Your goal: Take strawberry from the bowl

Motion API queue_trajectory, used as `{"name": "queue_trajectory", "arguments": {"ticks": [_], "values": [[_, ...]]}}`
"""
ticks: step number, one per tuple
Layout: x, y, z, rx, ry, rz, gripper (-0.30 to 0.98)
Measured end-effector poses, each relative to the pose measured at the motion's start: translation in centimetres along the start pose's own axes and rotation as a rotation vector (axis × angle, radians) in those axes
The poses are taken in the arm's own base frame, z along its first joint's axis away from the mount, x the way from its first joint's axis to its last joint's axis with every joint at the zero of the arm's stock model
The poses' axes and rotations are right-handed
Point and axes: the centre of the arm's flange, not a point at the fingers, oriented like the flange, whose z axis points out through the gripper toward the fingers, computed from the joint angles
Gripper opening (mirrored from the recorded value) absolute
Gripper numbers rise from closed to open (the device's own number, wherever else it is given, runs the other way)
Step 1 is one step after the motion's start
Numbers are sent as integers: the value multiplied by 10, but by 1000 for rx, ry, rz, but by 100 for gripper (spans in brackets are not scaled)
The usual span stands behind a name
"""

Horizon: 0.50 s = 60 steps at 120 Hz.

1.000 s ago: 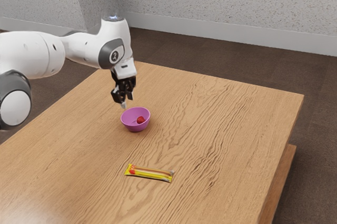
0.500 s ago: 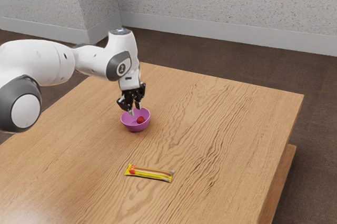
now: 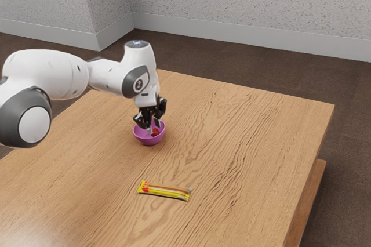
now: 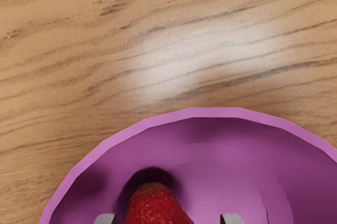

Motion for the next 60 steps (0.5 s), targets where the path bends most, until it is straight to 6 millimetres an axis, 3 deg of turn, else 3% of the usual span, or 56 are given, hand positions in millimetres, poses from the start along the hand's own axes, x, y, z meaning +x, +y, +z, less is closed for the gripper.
{"name": "queue_trajectory", "arguments": {"ticks": [60], "values": [[-5,3,20,-11,9,18,22]]}}
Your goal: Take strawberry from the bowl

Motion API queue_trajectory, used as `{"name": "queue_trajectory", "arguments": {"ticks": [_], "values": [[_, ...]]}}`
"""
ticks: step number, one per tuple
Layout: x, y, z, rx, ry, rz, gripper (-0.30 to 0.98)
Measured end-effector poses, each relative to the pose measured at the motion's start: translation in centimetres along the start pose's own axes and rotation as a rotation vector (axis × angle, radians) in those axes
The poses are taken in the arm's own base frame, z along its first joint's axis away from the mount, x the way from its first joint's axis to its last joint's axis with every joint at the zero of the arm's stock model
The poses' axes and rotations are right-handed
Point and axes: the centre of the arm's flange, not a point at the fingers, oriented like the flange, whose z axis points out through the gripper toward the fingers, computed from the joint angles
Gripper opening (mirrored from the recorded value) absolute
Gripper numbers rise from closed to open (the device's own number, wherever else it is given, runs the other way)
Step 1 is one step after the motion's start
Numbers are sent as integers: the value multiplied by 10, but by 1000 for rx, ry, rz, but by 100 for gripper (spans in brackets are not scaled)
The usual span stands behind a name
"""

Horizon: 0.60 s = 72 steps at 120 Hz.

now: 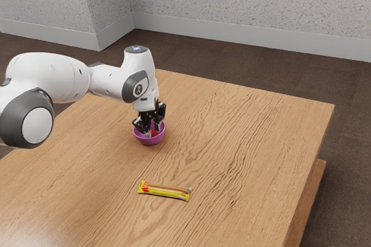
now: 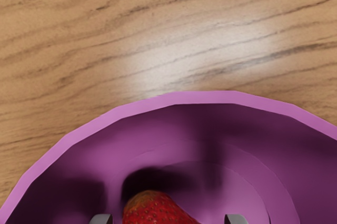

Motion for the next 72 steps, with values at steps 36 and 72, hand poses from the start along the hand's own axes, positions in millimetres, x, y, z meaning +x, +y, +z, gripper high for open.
{"name": "queue_trajectory", "arguments": {"ticks": [36,72], "values": [[-3,0,2,15,28,-33,16],[26,16,-97,109,16,-18,5]]}}
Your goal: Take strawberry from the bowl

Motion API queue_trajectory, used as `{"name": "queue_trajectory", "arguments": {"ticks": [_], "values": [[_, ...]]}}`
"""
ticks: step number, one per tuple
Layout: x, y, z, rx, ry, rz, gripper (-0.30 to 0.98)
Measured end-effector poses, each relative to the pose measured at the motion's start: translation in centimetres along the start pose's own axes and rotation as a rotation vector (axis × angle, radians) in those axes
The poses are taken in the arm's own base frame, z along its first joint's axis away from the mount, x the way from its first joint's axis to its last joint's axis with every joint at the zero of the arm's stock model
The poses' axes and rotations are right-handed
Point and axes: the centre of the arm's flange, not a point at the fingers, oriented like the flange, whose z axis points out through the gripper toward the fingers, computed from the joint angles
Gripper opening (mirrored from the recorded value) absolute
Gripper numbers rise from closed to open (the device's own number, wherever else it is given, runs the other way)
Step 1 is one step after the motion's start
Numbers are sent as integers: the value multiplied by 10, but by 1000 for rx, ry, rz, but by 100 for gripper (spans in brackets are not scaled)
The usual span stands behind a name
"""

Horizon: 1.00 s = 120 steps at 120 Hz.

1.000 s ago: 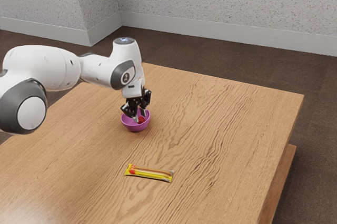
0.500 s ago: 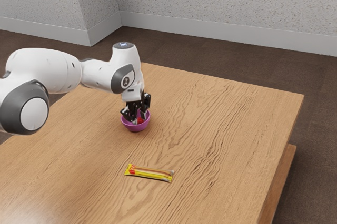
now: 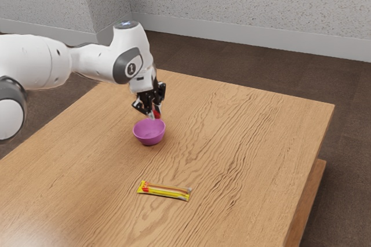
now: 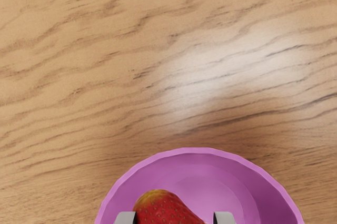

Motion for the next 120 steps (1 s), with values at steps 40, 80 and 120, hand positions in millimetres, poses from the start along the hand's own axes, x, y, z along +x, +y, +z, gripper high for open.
{"name": "queue_trajectory", "arguments": {"ticks": [40,80,120], "values": [[186,-22,-25,26,37,216,3],[192,-18,34,-59,40,174,27],[148,20,-134,-1,8,-64,60]]}}
